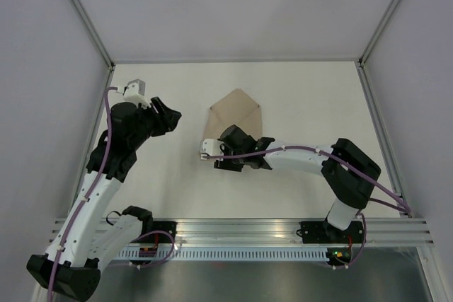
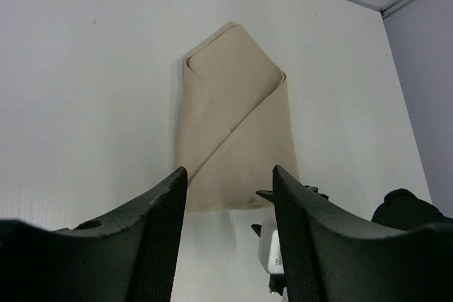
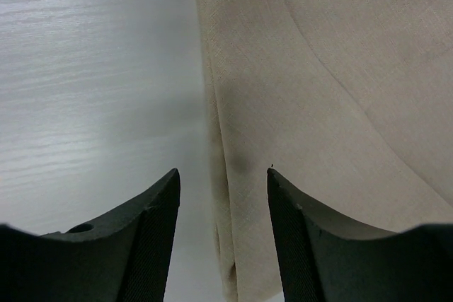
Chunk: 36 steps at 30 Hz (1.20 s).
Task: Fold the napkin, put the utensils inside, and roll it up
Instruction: Roll the napkin with the utensil
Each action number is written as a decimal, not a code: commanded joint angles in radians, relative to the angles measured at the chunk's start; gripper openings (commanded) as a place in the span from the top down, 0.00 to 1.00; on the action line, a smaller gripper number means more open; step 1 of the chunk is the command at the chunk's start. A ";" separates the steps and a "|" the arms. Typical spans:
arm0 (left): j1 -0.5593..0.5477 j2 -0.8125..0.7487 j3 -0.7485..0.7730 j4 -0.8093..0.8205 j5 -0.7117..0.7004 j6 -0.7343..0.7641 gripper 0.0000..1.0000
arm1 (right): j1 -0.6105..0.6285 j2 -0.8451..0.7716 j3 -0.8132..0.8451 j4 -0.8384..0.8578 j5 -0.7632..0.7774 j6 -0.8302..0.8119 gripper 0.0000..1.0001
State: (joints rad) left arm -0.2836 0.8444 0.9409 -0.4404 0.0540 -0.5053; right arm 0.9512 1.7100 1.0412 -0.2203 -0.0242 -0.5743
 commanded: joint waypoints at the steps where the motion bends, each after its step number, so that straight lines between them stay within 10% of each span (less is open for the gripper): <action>1: -0.002 -0.001 0.027 0.000 -0.003 0.044 0.43 | 0.011 0.037 -0.001 0.074 0.081 -0.012 0.42; 21: -0.002 0.007 -0.033 0.035 0.001 0.076 0.43 | 0.018 0.117 -0.093 0.194 0.144 -0.068 0.46; 36: -0.002 0.048 -0.037 0.042 0.058 0.111 0.43 | -0.041 0.217 0.060 -0.080 -0.066 -0.075 0.55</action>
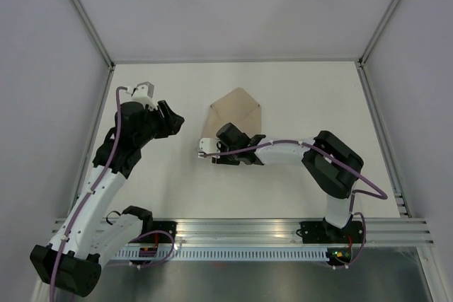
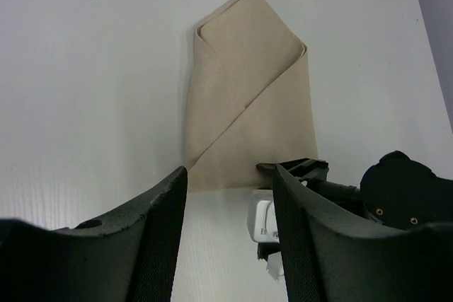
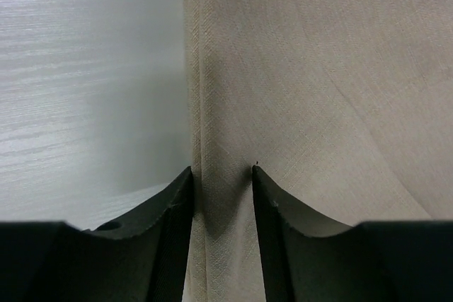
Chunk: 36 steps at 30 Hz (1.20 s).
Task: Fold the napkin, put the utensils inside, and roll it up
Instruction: Roll the napkin with the utensil
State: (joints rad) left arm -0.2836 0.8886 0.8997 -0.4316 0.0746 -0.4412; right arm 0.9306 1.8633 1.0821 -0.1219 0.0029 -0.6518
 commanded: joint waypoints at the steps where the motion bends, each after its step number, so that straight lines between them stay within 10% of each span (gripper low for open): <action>1: -0.002 0.007 0.004 0.034 0.040 0.050 0.43 | -0.024 0.079 0.033 -0.205 -0.109 0.001 0.56; 22: -0.026 -0.003 -0.077 0.114 0.068 0.038 0.45 | -0.217 0.281 0.294 -0.663 -0.457 -0.060 0.80; 36: -0.328 -0.007 -0.270 0.304 -0.169 0.113 0.52 | -0.343 0.416 0.460 -0.952 -0.584 -0.193 0.82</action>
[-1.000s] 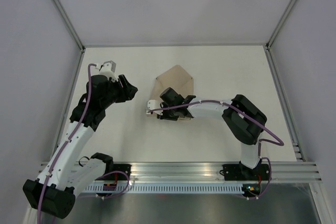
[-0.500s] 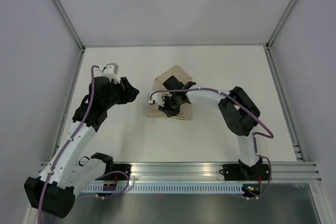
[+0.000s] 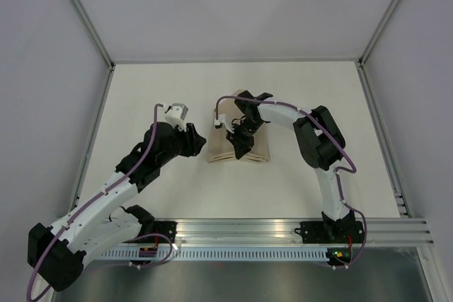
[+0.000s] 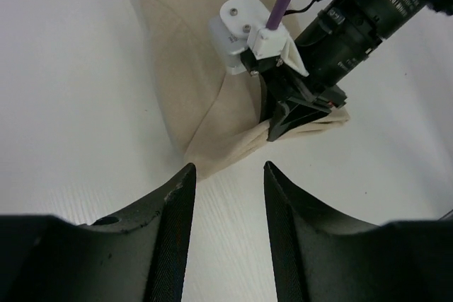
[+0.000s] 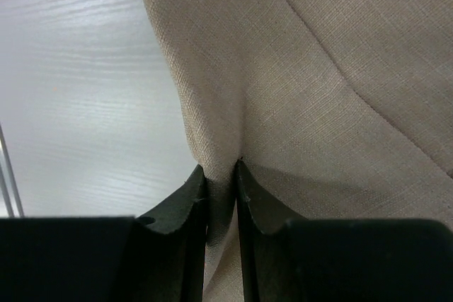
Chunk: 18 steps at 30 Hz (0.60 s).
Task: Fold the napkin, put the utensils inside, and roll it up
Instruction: Roll the napkin with the utensil
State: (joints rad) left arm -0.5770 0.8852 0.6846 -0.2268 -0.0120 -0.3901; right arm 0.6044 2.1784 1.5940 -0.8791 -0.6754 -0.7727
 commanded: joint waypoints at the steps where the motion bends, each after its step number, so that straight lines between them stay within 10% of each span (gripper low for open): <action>1: -0.050 -0.006 -0.071 0.119 -0.095 0.065 0.52 | -0.023 0.101 -0.052 -0.196 0.094 -0.074 0.82; 10: -0.342 0.096 -0.201 0.438 -0.299 0.310 0.47 | -0.049 0.124 -0.054 -0.208 0.102 -0.083 0.82; 18: -0.454 0.349 -0.266 0.816 -0.179 0.704 0.38 | -0.061 0.152 -0.049 -0.189 0.112 -0.069 0.82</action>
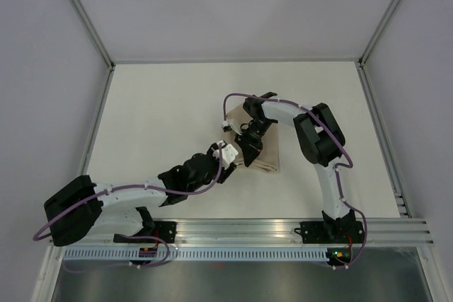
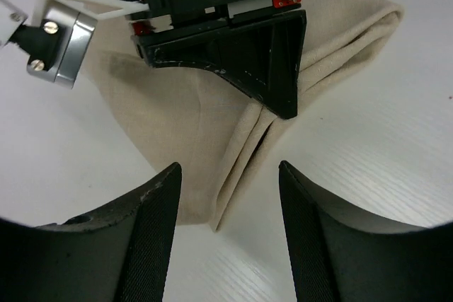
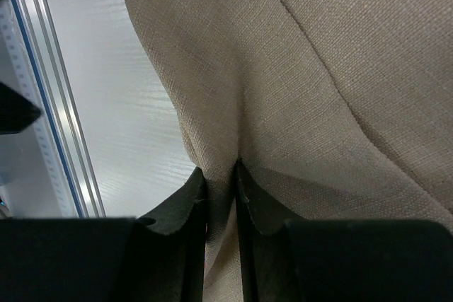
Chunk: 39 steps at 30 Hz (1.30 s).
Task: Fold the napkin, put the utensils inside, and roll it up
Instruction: Roll the napkin with the utensil
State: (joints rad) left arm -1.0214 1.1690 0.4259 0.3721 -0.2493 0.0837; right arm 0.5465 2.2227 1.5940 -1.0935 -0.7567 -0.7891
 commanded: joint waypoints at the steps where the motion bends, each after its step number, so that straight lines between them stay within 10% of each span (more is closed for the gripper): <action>1: -0.009 0.087 -0.001 0.229 0.073 0.247 0.37 | -0.005 0.109 -0.049 0.027 0.194 -0.052 0.82; 30: -0.023 0.520 0.180 0.180 0.157 0.542 0.32 | -0.020 0.152 -0.035 0.023 0.211 -0.056 0.85; 39: -0.023 0.560 0.221 0.062 0.179 0.548 0.60 | -0.029 0.157 -0.029 0.017 0.211 -0.059 0.85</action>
State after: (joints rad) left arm -1.0405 1.7012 0.6216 0.5133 -0.0826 0.5941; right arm 0.5201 2.2723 1.6131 -1.1732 -0.8093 -0.7727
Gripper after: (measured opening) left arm 0.433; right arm 0.242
